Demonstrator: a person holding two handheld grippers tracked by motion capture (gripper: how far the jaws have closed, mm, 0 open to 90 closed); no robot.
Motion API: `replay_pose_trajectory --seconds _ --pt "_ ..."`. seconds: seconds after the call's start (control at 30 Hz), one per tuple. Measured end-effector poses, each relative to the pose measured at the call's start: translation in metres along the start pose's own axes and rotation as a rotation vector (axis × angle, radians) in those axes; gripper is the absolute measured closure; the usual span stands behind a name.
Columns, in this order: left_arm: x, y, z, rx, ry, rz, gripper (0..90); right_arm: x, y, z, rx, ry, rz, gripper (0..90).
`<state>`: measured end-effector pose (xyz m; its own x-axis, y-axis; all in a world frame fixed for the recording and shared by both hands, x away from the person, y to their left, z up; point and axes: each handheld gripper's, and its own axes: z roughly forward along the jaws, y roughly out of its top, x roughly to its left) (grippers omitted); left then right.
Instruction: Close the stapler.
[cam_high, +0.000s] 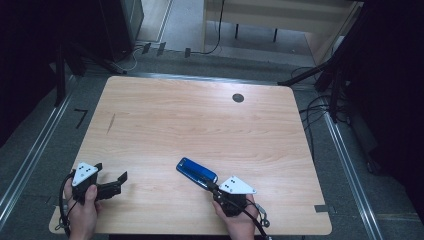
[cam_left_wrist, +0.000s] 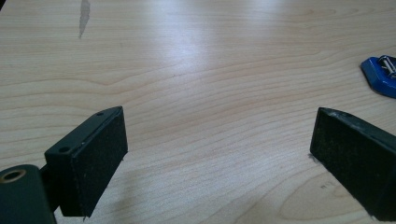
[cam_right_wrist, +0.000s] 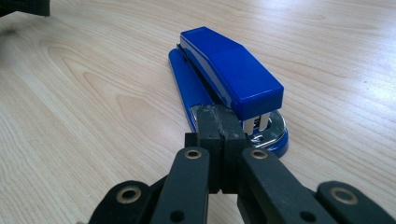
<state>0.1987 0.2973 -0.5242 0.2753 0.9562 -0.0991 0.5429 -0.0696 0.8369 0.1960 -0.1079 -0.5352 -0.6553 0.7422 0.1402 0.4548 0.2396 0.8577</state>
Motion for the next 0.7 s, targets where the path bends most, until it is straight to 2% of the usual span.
replay_pose_trajectory --seconds 0.37,0.63,0.7 --pt "-0.001 0.001 0.002 0.022 0.003 0.008 4.3 -0.015 0.000 -0.002 0.000 -0.029 0.016 90.0" --pt "-0.002 0.001 0.003 0.024 -0.001 0.017 4.4 -0.021 0.002 0.004 0.007 -0.045 0.018 90.0" --pt "-0.002 0.001 0.003 0.025 -0.001 0.017 4.4 -0.025 0.001 0.004 0.007 -0.045 0.031 90.0"
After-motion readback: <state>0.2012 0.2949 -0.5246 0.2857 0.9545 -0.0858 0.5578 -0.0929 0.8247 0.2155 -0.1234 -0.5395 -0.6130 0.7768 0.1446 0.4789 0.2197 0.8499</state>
